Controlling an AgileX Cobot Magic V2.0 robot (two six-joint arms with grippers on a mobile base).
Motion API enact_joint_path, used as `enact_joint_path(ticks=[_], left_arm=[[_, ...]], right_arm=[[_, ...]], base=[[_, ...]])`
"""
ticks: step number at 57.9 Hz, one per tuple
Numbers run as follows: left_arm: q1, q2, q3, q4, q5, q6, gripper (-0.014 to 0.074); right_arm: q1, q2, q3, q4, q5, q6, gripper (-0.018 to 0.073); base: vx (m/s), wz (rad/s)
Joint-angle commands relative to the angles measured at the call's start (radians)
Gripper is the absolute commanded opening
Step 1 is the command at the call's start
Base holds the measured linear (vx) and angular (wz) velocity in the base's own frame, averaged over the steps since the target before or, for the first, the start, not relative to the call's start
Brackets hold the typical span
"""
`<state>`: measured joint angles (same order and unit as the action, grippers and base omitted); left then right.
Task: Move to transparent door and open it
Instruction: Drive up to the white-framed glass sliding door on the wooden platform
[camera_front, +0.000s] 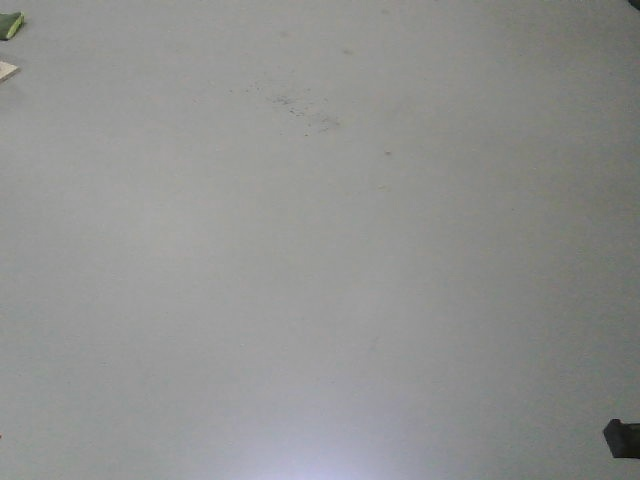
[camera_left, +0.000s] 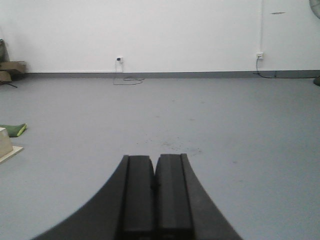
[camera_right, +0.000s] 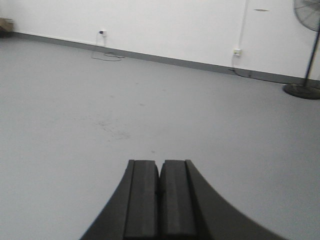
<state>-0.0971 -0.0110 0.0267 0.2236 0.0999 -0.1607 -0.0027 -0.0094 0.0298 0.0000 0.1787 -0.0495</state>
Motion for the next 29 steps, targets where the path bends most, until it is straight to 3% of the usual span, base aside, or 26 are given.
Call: enact_joint_path(ticks=[1, 29], left_arm=[[-0.003, 0.007, 0.030, 0.002, -0.084, -0.004, -0.0006], [-0.003, 0.007, 0.030, 0.002, -0.084, -0.004, -0.0006]], right_arm=[[-0.004, -0.015, 0.014, -0.007, -0.083, -0.002, -0.0008], [-0.004, -0.015, 0.014, -0.007, -0.086, -0.002, -0.0008]], base=[[0.50, 0.37], [0.52, 0.48]])
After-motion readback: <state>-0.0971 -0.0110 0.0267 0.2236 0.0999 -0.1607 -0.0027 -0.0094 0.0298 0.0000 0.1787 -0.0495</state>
